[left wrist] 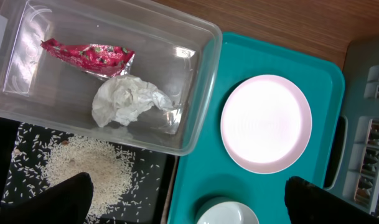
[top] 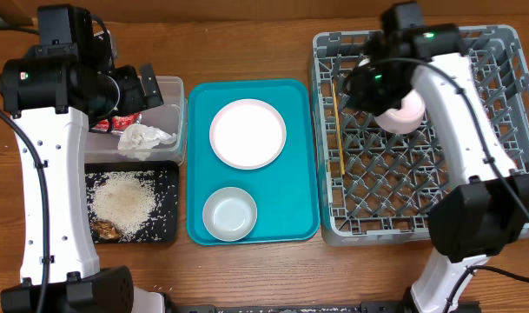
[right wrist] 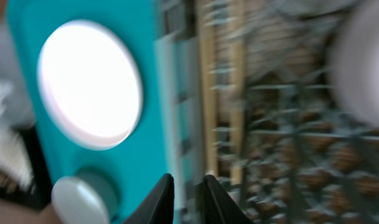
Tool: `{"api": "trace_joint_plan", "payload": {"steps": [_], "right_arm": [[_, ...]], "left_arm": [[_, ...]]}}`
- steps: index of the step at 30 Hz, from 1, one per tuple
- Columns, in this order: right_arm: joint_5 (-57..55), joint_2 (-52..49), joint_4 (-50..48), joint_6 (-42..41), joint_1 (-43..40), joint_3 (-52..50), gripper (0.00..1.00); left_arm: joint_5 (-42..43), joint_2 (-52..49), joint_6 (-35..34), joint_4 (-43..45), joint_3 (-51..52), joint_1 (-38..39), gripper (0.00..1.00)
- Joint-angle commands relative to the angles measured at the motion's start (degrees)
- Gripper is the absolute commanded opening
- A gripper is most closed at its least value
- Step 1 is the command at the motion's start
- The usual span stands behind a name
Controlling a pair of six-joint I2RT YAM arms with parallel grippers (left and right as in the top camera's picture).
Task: Sort waste into correct bins and load items into the dishwasher
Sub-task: 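Move right gripper to small white bowl on teal tray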
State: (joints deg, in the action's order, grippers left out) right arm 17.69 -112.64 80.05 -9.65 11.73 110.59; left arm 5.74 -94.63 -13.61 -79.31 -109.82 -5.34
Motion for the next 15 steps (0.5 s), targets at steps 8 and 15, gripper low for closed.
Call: {"api": "trace_joint_plan", "payload": {"steps": [8, 15], "right_arm": [[4.4, 1.7, 3.3, 1.1, 16.1, 0.7, 0.24], [4.2, 1.7, 2.7, 0.9, 28.9, 0.7, 0.27]], "left_arm": [[-0.4, -0.4, -0.8, 0.0, 0.0, 0.1, 1.0], [-0.4, -0.4, -0.8, 0.0, 0.0, 0.1, 1.0]]}}
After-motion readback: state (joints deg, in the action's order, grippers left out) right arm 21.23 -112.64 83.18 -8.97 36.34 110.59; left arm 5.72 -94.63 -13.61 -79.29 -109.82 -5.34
